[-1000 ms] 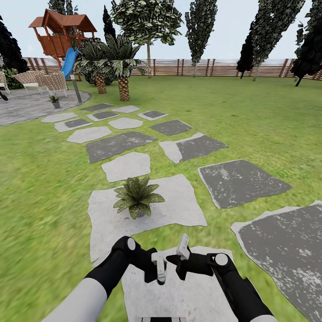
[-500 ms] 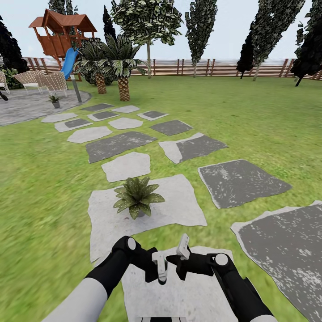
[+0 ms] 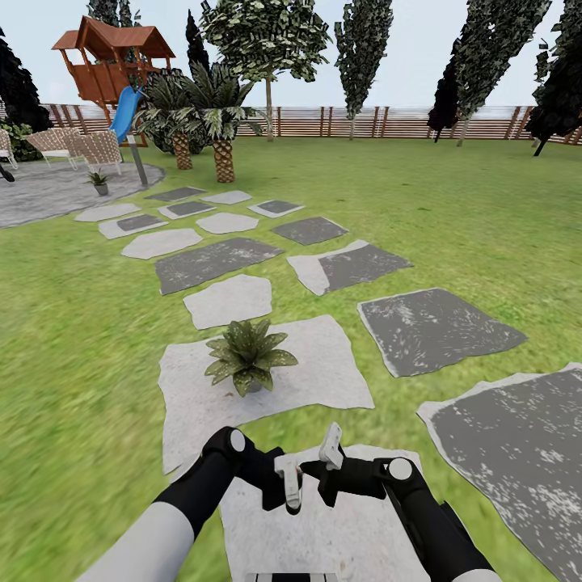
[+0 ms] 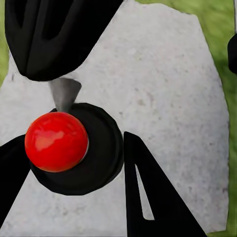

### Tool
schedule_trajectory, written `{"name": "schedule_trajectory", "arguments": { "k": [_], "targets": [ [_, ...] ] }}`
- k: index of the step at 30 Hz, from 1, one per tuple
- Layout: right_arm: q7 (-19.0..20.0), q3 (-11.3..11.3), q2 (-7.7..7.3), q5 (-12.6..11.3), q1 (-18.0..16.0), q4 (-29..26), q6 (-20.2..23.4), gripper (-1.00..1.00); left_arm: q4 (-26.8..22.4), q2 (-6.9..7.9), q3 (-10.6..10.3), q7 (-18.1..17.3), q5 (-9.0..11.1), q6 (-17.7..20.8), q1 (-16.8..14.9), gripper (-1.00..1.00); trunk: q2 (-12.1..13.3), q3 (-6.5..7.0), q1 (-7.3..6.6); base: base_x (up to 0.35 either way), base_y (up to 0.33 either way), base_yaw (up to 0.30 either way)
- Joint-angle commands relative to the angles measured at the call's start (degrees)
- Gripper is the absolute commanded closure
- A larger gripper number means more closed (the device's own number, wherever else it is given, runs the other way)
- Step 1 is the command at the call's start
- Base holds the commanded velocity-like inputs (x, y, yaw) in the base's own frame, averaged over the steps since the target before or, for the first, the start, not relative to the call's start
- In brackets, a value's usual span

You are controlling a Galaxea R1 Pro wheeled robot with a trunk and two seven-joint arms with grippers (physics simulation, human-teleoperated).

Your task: Pick up the pesticide atomizer in the garden and spray insectifuge to fully cover both potted plants in the garden.

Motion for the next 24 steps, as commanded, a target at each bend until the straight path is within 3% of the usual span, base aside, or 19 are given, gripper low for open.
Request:
{"name": "schedule_trajectory", "arguments": {
  "k": [1, 4, 6, 13, 16, 18, 21, 23, 24],
  "targets": [
    [0.2, -0.1, 0.02, 0.3, 0.0, -0.1, 0.1, 1.0, 0.1, 0.25, 0.0, -0.2, -0.2, 0.4, 0.0, 1.0, 0.0, -0.05, -0.01, 0.0, 0.0, 0.0],
    [0.2, 0.0, 0.02, 0.3, 0.0, 0.0, 0.1, 1.0, 0.4, 0.78, 0.1, 0.7, -0.7, 0.3, 0.1, 1.0, 0.0, -0.05, -0.01, 0.0, 0.0, 0.0],
    [0.2, 0.0, 0.02, 0.3, 0.0, 0.2, 0.1, 1.0, 0.5, 2.26, 0.2, 1.1, -0.9, 0.1, 0.1, 1.0, 0.0, -0.05, -0.01, 0.0, 0.0, 0.0],
    [0.2, 0.0, 0.02, 0.4, 0.0, 0.4, 0.1, 1.0, 0.6, 11.41, 0.3, 1.6, -0.9, -0.2, 0.4, 1.0, 0.0, -0.05, -0.01, 0.0, 0.0, 0.0],
    [0.0, 0.0, -0.01, 0.6, 0.0, 1.1, 0.0, 1.0, 0.5, 14.71, 0.4, 1.8, -0.9, -0.3, 2.5, 1.0, 0.0, -0.05, -0.01, 0.0, 0.0, 0.0],
    [-0.7, -0.2, -0.07, 0.7, 0.0, 3.8, -0.1, 1.0, 0.5, 17.25, 0.4, 3.4, -0.6, -0.3, 4.1, 1.0, 0.0, -0.05, -0.01, 0.0, 0.0, 0.0],
    [-5.4, -0.6, -0.52, 0.7, 0.0, 6.8, -0.3, 1.0, 0.6, 19.11, 0.8, 7.6, -0.3, -0.1, 5.5, 1.0, 0.0, -0.05, -0.01, 0.0, 0.0, 0.0],
    [-11.5, -0.7, -1.01, 0.7, 0.0, 8.6, -0.3, 1.0, 0.7, 19.37, 4.0, 12.1, 0.0, 0.0, 6.0, 1.0, 0.0, -0.05, -0.01, 0.0, 0.0, 0.0],
    [-15.9, -0.7, -1.55, 0.6, 0.0, 10.1, -0.4, 1.0, 1.3, 18.98, 7.8, 15.3, 0.4, 0.0, 6.4, 1.0, 0.0, -0.05, -0.01, 0.0, 0.0, 0.0]
  ]
}}
